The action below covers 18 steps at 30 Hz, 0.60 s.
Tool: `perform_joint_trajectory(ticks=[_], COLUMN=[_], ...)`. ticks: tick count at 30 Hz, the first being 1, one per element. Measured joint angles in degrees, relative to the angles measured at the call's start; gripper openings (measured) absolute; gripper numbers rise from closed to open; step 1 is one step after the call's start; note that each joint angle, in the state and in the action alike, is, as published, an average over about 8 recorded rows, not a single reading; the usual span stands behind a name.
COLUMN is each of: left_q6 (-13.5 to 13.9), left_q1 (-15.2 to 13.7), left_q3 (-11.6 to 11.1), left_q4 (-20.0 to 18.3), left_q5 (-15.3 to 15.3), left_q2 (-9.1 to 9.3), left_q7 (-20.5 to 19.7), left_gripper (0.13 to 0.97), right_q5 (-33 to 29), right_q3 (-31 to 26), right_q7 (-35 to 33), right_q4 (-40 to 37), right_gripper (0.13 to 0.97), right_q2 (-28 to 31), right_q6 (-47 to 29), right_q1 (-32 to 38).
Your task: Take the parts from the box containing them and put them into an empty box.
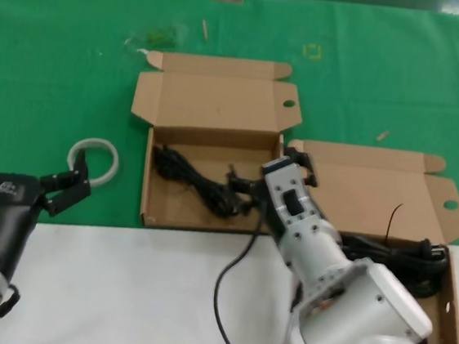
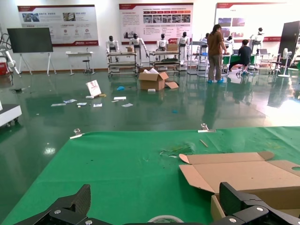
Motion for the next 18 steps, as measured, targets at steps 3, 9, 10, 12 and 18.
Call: perform_joint_trajectory(ticks=[3,9,10,12,18], left_q6=[0.0,0.0,0.0,0.0,0.0], left_q1=[0.0,0.0,0.0,0.0,0.0], left_q3=[0.0,0.0,0.0,0.0,0.0], left_q4=[0.0,0.0,0.0,0.0,0.0], left_q5=[0.0,0.0,0.0,0.0,0.0], left_q2=[0.0,0.0,0.0,0.0,0.0], left_q7=[0.0,0.0,0.0,0.0,0.0], left_gripper=[0.966,0.966,0.966,0.966,0.966], right_q5=[0.0,-0.29,-0.52,-1.14,-4.37], right_q3=[2.35,3.97,4.1,4.43,6.05], right_q7=[-1.28,-1.6,-1.33,-0.54,3.57], right_q4=[2.22,3.72,3.8,3.98,4.86], right_gripper=[0.549,0.706,0.706,0.744,0.859], right_q2=[0.03,0.07,0.07,0.07,0.07], right_q6=[1.39,2.08,2.0,1.73,0.29], right_q1=[-2.04,-3.46,-3.56,-3.82,-5.11])
